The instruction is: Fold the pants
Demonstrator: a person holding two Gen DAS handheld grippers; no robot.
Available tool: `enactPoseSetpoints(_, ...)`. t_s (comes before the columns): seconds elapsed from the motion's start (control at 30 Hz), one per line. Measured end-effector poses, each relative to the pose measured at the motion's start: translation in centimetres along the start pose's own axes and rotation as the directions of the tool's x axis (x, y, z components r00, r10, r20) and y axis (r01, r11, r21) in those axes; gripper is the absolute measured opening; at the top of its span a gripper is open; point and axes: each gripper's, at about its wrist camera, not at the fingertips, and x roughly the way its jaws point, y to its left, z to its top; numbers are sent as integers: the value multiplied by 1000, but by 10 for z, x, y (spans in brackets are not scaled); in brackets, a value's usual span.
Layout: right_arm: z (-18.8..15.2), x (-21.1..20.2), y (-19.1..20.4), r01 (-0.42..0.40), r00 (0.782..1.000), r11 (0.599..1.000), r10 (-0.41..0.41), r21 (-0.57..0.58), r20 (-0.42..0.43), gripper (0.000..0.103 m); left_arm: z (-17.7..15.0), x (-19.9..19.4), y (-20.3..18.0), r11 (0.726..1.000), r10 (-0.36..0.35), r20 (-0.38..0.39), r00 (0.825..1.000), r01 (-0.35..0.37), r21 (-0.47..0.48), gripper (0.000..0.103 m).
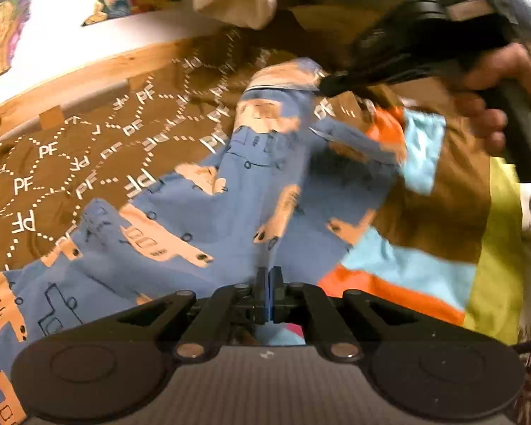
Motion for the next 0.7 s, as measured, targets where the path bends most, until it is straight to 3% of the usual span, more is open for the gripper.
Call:
enactPoseSetpoints(0.13,-33,-10,-37,37,999,993,-33,111,-41,0,-6,10,-6,999,25,-37,999,-24,31,0)
enactPoseSetpoints(0.23,-49,-7,-49,31,999,989,-24,145,-46,15,-5,11,-6,999,38,-38,999,-37,38,0)
enactPoseSetpoints(0.37,-60,-10,-47,38,999,996,-38,76,11,31,-3,10,-6,998,40,-35,999,-38,41,0)
enactPoseSetpoints(0.53,-60,-2,-45,95,995,993,-93,-66,30,31,-4,13,-6,998,40,-47,998,-38,45,0)
enactPoseSetpoints(0.7,-52,11,-50,85,996,996,-84,-34,17,30,-4,14,-6,998,38,-52,998,-36,41,0)
